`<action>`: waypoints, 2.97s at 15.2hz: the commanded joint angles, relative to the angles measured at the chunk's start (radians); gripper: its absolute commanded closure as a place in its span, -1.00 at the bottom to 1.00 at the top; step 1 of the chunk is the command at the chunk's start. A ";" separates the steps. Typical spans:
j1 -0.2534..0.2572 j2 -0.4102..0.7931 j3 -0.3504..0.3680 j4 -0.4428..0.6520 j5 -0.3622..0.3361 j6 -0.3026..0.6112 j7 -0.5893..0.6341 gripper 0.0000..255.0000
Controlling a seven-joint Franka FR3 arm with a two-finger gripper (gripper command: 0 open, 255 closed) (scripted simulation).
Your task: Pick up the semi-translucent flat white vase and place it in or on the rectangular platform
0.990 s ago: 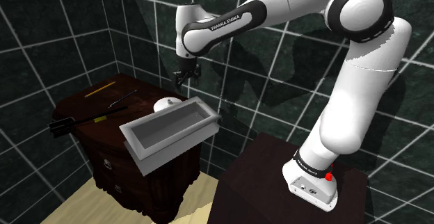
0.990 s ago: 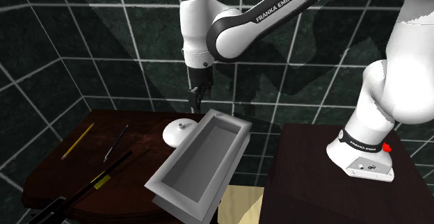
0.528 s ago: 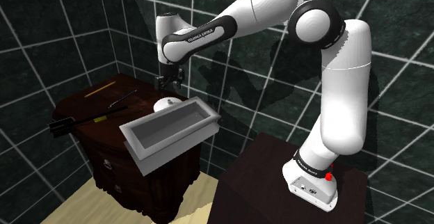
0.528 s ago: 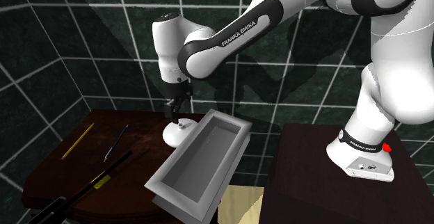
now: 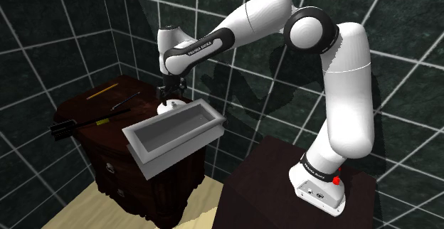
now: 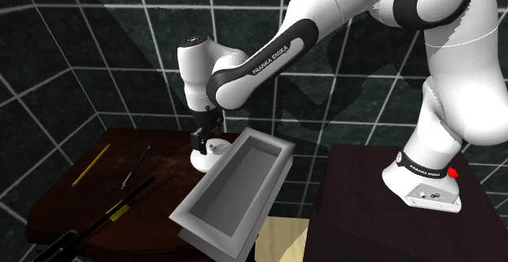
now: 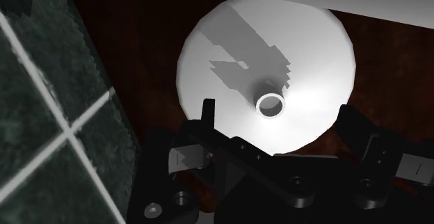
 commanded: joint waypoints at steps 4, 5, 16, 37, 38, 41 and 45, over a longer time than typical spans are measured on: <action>0.000 0.004 -0.001 -0.005 -0.001 0.009 0.000 -1.00; 0.000 0.004 -0.001 -0.005 -0.001 0.009 0.000 -1.00; -0.001 0.004 -0.001 -0.005 -0.001 0.009 0.000 1.00; -0.007 -0.107 0.014 0.090 0.027 -0.195 -0.023 1.00; -0.007 -0.111 0.014 0.098 0.028 -0.206 -0.024 1.00; -0.007 -0.122 0.016 0.122 0.032 -0.242 -0.027 1.00; -0.007 -0.134 0.017 0.159 0.035 -0.290 -0.031 1.00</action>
